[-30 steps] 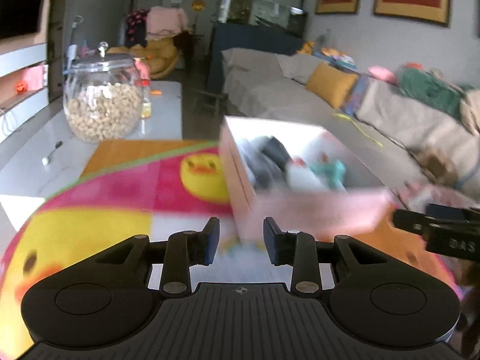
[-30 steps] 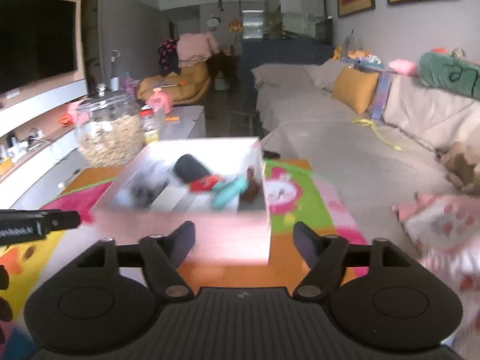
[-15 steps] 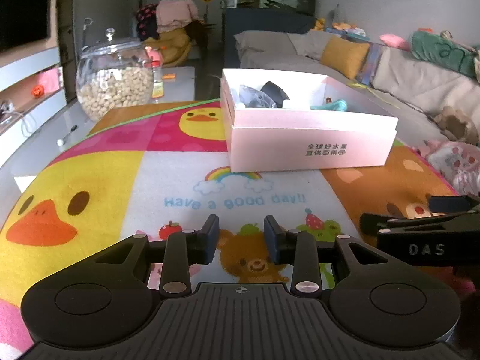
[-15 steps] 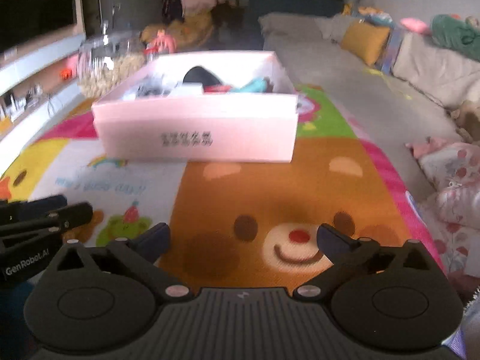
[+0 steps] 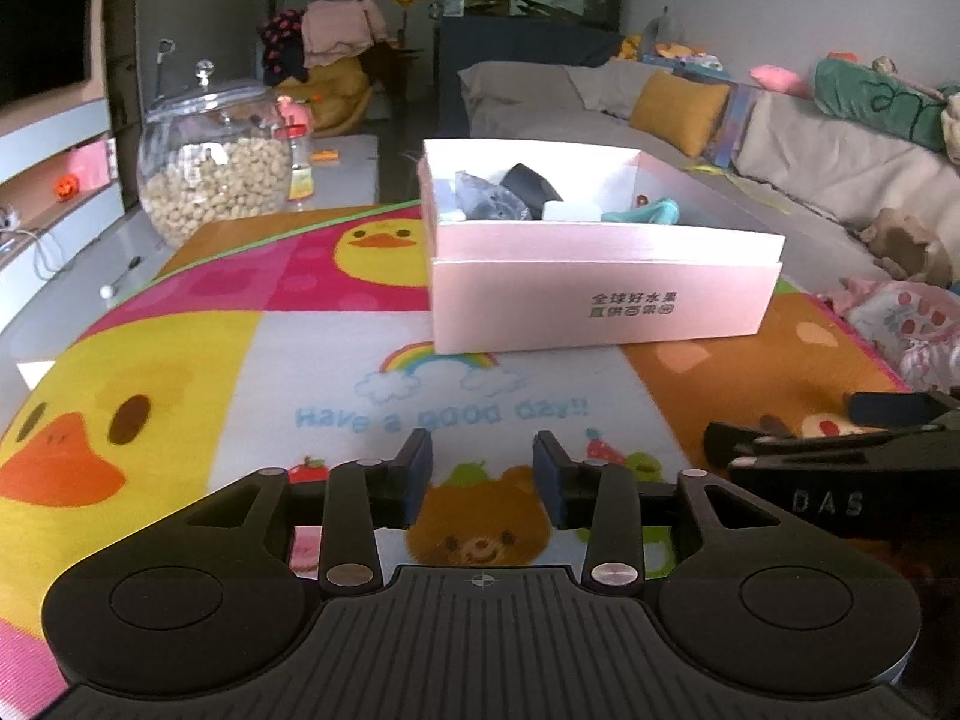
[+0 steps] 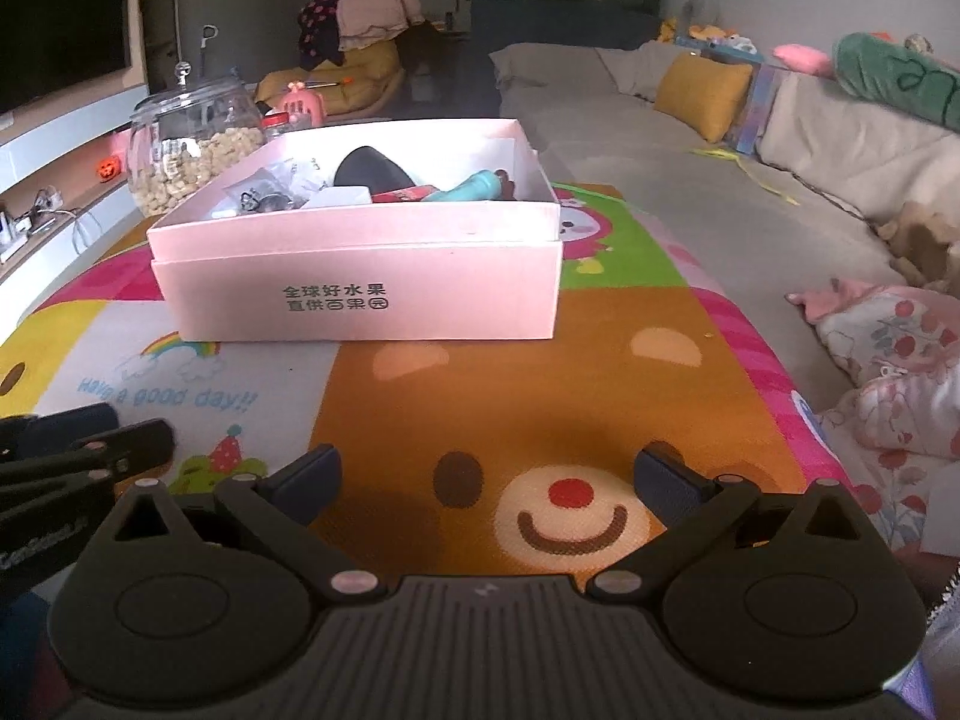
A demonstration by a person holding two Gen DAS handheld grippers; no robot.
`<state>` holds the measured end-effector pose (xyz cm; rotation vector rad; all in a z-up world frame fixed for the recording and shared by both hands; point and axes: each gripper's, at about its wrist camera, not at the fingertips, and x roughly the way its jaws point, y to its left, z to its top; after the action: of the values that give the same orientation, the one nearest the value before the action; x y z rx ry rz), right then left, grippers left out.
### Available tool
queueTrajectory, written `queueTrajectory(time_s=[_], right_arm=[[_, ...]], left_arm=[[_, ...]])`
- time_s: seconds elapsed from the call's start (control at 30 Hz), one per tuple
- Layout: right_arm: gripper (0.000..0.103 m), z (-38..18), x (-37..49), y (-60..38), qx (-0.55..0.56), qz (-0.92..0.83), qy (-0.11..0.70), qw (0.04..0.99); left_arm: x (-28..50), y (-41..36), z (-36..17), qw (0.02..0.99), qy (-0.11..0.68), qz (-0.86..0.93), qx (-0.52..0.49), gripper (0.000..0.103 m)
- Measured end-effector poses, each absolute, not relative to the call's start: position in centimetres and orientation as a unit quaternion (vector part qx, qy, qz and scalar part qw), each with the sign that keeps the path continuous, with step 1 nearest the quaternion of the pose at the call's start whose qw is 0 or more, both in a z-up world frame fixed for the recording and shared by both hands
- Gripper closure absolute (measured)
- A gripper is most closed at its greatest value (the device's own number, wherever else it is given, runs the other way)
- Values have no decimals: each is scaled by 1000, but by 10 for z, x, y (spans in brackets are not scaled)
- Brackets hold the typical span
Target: Organize rigid objects
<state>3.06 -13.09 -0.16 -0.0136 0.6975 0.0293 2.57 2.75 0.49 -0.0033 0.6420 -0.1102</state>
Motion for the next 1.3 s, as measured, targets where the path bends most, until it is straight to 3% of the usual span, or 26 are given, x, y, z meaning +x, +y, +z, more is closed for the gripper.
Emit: queueTrajectory(time_s=[1.3], right_arm=[[0, -3, 33, -129, -5, 17, 342, 940]], left_arm=[[25, 22, 4, 948, 315, -50, 3, 54]])
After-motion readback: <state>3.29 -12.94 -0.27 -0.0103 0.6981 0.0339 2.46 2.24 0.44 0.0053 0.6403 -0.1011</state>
